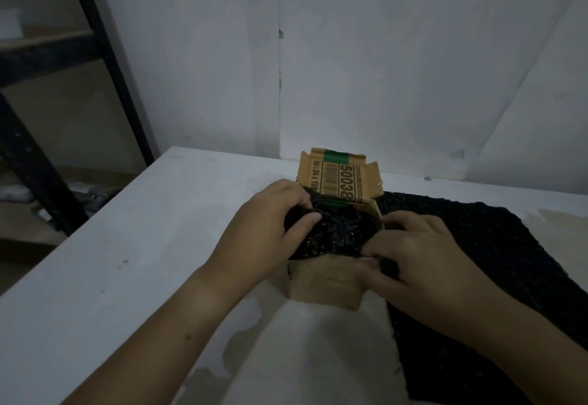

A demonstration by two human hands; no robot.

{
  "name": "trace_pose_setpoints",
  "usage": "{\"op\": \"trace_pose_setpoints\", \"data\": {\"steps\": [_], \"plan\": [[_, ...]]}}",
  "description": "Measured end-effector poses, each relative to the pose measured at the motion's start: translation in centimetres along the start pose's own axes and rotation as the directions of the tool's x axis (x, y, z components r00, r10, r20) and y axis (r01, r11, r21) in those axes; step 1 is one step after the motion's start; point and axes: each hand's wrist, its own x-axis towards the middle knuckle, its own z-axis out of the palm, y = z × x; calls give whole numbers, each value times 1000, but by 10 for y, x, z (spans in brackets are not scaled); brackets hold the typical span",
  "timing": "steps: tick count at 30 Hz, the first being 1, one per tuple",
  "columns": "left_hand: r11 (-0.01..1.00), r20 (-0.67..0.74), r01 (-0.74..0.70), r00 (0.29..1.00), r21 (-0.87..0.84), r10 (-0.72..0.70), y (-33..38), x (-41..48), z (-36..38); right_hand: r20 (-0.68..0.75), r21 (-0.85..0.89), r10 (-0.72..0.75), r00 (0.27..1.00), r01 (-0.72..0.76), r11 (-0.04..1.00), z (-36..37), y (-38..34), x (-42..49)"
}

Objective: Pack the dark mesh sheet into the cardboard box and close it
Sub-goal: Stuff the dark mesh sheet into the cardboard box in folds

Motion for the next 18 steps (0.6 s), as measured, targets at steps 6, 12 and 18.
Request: {"op": "trace_pose_setpoints", "data": {"steps": [6, 12, 18], "plan": [[998, 63, 53, 997, -43, -50, 4, -7, -5, 174, -257, 39, 984, 7, 966, 5, -9, 12], [981, 301, -108, 952, 161, 55, 1, -30, -18, 20, -88, 16, 1000, -14, 996, 10, -1, 0], [977, 411, -50, 911, 206, -40, -5, -14, -16, -150, 12, -61, 987, 63, 998, 10, -13, -2]]}}
